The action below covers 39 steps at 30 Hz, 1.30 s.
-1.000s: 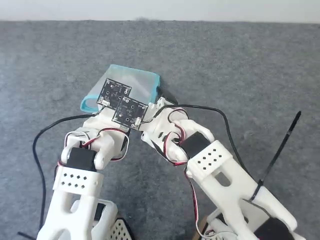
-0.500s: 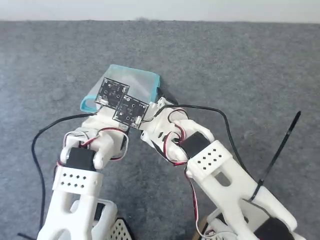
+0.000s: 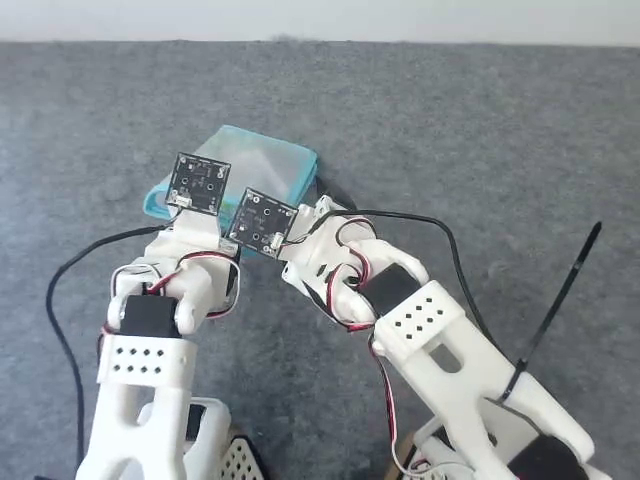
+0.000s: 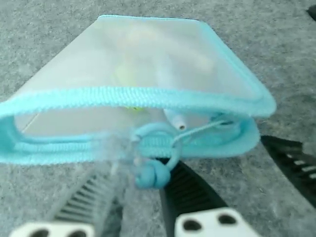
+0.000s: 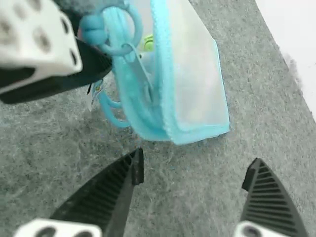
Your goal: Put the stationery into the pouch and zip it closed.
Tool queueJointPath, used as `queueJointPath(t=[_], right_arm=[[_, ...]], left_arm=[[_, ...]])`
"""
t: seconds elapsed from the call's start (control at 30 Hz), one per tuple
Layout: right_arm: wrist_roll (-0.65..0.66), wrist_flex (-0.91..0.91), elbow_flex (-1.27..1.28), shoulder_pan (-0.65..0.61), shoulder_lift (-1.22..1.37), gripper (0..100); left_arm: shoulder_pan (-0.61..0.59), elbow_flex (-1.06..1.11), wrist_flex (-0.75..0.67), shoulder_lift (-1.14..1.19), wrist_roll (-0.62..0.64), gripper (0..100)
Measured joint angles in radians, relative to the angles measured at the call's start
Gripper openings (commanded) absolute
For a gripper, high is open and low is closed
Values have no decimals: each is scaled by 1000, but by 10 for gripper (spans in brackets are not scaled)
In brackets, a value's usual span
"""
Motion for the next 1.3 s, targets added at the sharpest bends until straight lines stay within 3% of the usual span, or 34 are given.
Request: queueJointPath(t=[0.47,1.3], right_arm=[[3,-14,-83,-17,196,314],[5,-18,-149,-9,213,315]], left_arm=[[0,0,0,0,5,12],[-5,0,0,0,8,12]])
